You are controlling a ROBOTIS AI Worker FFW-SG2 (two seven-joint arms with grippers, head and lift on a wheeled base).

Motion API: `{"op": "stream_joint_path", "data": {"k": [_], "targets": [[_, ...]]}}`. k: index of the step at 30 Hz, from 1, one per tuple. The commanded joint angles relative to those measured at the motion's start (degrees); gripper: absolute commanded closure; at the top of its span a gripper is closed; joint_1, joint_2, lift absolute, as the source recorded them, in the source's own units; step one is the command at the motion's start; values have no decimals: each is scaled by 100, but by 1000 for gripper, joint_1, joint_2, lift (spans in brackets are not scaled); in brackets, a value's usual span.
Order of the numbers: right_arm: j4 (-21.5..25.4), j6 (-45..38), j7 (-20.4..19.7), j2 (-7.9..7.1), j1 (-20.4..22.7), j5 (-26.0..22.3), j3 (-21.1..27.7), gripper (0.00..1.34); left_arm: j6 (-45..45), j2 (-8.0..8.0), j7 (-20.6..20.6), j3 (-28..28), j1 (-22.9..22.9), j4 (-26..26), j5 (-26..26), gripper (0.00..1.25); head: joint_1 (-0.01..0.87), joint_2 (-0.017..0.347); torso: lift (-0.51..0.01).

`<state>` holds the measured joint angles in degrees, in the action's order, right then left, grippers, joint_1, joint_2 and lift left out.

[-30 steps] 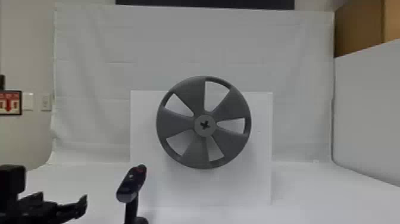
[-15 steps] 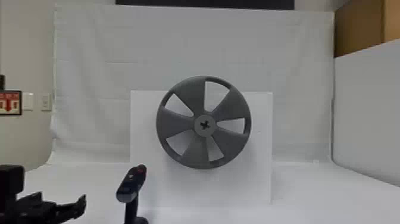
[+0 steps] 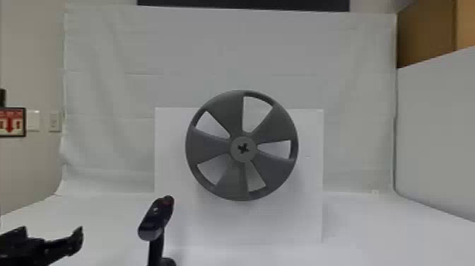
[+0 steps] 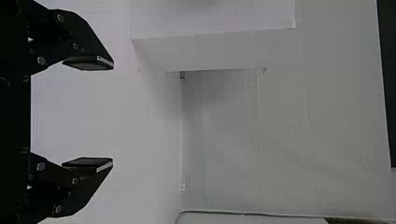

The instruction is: Grasp the drill and bring into the middle of wheel

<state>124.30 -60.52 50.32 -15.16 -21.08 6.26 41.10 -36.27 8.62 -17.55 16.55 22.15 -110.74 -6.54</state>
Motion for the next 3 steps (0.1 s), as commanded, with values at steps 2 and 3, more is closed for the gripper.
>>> {"op": "stream_joint_path", "data": {"k": [2,3], "targets": [[-2,1227,-752,206,236,-723,162,522,929,-9,15,217,-202,8,-269,-2,0,0,-406],[-29,1455,-937,259,280,-969,197,522,1149,-9,23,217,-237,8,-286,-2,0,0,-406]]}}
